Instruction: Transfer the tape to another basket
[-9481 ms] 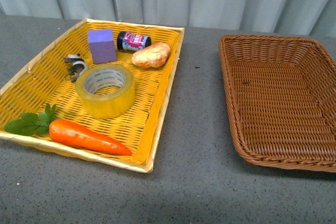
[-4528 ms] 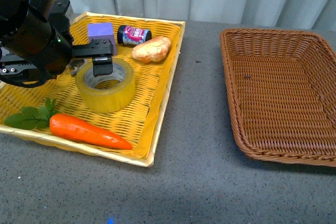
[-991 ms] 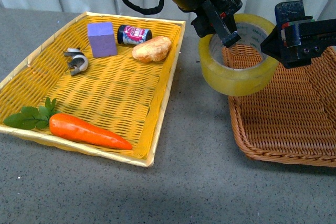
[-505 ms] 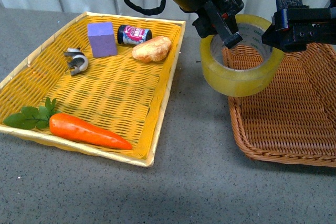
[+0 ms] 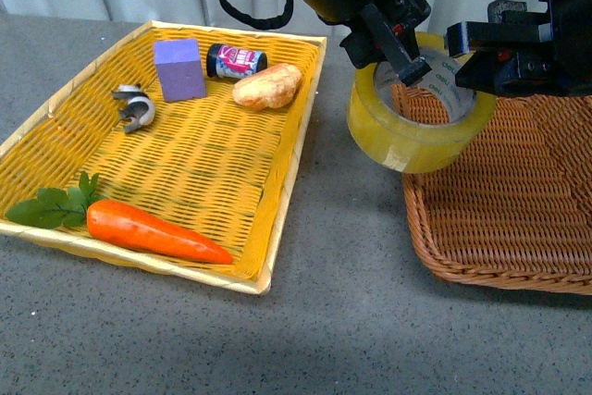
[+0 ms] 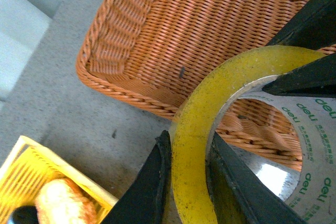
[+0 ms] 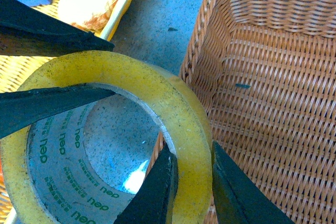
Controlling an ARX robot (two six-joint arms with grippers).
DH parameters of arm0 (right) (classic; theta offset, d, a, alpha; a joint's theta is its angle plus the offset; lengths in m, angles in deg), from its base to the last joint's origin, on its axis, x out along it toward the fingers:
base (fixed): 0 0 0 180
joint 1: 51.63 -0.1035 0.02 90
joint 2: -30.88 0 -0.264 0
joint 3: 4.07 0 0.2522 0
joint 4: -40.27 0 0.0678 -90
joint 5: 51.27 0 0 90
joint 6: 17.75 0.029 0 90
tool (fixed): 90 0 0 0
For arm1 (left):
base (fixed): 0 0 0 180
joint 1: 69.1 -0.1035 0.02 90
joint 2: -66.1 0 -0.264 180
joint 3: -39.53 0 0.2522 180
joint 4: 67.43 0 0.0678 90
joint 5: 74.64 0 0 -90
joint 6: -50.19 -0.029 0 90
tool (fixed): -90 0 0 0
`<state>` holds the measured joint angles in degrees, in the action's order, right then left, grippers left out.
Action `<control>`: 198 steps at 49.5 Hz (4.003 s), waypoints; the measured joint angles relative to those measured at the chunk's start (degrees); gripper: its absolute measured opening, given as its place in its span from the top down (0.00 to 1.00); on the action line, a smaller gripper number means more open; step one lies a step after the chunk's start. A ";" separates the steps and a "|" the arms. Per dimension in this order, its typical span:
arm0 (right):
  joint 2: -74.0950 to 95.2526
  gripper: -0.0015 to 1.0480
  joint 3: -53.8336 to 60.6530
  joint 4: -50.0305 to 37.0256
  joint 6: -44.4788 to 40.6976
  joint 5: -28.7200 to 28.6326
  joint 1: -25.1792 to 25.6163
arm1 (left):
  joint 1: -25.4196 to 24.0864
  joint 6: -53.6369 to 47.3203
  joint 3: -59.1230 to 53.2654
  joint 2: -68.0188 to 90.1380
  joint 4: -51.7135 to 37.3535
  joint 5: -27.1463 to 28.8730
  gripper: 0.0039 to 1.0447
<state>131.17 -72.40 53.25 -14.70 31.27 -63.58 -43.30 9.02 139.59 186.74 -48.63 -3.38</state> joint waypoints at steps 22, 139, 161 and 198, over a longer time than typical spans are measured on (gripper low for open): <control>2.38 0.86 -0.24 -0.24 -0.90 3.39 3.06 | 0.52 -2.29 -0.76 -1.86 -6.32 4.96 0.16; -45.18 0.99 51.58 -50.49 -3.65 7.58 12.00 | -22.93 41.11 -81.09 -57.11 -62.47 20.26 0.96; -65.99 0.99 54.27 -32.74 -3.65 7.45 12.00 | -25.66 41.24 -85.18 -78.99 -45.16 18.75 0.96; -86.75 0.99 54.29 -12.96 -3.65 7.43 12.00 | -25.66 41.24 -85.24 -103.78 -22.12 18.75 0.96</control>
<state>44.42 -18.11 40.29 -18.35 38.70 -51.58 -68.96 50.27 54.35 82.96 -70.75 15.37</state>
